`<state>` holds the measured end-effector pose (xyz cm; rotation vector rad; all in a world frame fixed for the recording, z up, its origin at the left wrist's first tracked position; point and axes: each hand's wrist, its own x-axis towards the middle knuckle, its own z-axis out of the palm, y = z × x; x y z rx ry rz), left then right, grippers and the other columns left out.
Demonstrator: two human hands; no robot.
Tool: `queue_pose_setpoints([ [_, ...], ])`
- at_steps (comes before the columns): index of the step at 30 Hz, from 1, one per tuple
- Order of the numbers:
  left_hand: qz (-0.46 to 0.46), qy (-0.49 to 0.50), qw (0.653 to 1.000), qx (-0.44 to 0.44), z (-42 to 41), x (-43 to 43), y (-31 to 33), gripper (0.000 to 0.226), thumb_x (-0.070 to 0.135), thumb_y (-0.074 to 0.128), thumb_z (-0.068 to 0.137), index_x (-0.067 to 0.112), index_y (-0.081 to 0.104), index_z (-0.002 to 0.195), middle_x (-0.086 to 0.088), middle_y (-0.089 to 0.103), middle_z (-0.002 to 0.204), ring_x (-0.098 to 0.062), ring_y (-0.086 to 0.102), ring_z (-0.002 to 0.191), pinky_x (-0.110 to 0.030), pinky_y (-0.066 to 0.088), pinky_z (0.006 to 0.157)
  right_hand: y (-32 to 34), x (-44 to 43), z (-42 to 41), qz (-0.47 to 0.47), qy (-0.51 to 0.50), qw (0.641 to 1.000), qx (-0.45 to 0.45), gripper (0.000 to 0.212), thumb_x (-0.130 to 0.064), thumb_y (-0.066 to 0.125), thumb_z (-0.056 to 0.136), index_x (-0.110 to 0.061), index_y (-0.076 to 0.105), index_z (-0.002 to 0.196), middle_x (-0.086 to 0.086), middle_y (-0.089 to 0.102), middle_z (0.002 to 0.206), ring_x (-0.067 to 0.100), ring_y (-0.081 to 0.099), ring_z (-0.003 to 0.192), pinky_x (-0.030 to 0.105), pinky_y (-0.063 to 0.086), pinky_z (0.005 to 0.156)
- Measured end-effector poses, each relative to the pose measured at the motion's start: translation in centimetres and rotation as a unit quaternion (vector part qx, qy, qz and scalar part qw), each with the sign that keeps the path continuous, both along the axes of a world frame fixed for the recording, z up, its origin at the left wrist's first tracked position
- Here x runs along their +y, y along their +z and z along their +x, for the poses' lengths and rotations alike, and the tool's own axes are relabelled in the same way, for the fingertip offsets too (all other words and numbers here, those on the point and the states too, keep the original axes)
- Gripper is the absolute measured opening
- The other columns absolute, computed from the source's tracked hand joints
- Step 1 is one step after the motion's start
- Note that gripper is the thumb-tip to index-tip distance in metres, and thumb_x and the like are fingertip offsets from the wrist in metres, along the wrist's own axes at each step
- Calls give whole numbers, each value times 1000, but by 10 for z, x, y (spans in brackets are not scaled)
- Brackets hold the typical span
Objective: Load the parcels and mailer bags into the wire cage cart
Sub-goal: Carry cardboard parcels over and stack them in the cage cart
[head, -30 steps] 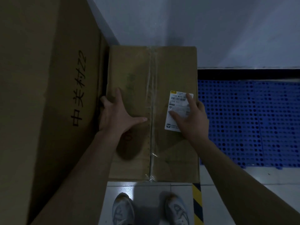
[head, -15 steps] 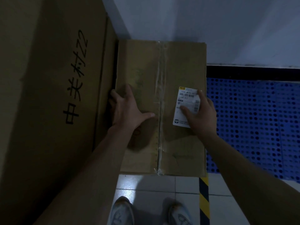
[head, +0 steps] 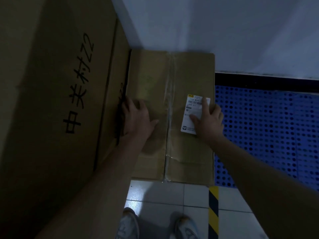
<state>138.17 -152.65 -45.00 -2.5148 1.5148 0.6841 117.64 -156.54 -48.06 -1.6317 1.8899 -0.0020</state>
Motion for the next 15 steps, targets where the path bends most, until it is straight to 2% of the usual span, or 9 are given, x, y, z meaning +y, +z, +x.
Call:
queue_pose_setpoints([
  [3, 19, -12, 1000, -3, -7, 20, 21, 58, 49, 62, 92, 17, 50, 139, -24, 8, 162, -40, 2, 151, -48, 19, 121, 20, 11, 12, 15, 21, 999, 37, 70, -40, 53, 100, -33, 13, 157, 15, -4, 163, 37, -1, 150, 60, 19, 116],
  [6, 28, 11, 999, 24, -16, 49, 49, 54, 46, 56, 93, 16, 52, 137, -23, 17, 159, -39, 16, 147, -45, 25, 118, 44, 37, 17, 51, 47, 996, 56, 59, -30, 56, 97, -27, 31, 151, 14, -7, 164, 38, -7, 150, 60, 22, 116],
  [9, 4, -10, 1000, 20, -18, 73, 103, 57, 42, 52, 93, 17, 45, 144, -19, 22, 158, -35, 26, 142, -41, 30, 114, 86, 64, 10, 63, 69, 995, 43, 59, -29, 58, 94, -23, 40, 149, 12, 0, 164, 36, -2, 150, 58, 29, 115],
  [11, -18, -28, 999, 36, -19, 84, 148, 60, 39, 54, 91, 15, 42, 146, -20, 31, 154, -34, 35, 136, -38, 32, 108, 126, 80, -1, 43, 74, 996, 40, 63, -28, 60, 93, -24, 37, 151, 10, -1, 165, 34, 0, 151, 57, 30, 115],
  [12, -34, -23, 998, 53, -18, 87, 173, 56, 37, 55, 92, 14, 45, 143, -18, 39, 148, -33, 44, 128, -35, 36, 100, 149, 85, -7, 39, 83, 994, 52, 65, -28, 59, 93, -26, 32, 153, 9, -2, 165, 34, 0, 151, 58, 29, 115],
  [14, -55, 14, 995, 85, -19, 93, 233, 42, 37, 55, 94, 15, 53, 129, -10, 53, 129, -27, 57, 106, -29, 43, 84, 198, 93, -17, 38, 111, 990, 83, 69, -27, 56, 95, -29, 24, 156, 9, -3, 166, 33, 1, 152, 58, 28, 116],
  [15, -77, 21, 992, 93, -20, 95, 264, 38, 39, 55, 94, 15, 55, 123, -7, 55, 121, -25, 58, 98, -30, 48, 81, 224, 94, -19, 34, 118, 988, 89, 70, -27, 55, 96, -29, 21, 157, 8, -2, 166, 32, 3, 152, 57, 26, 117],
])
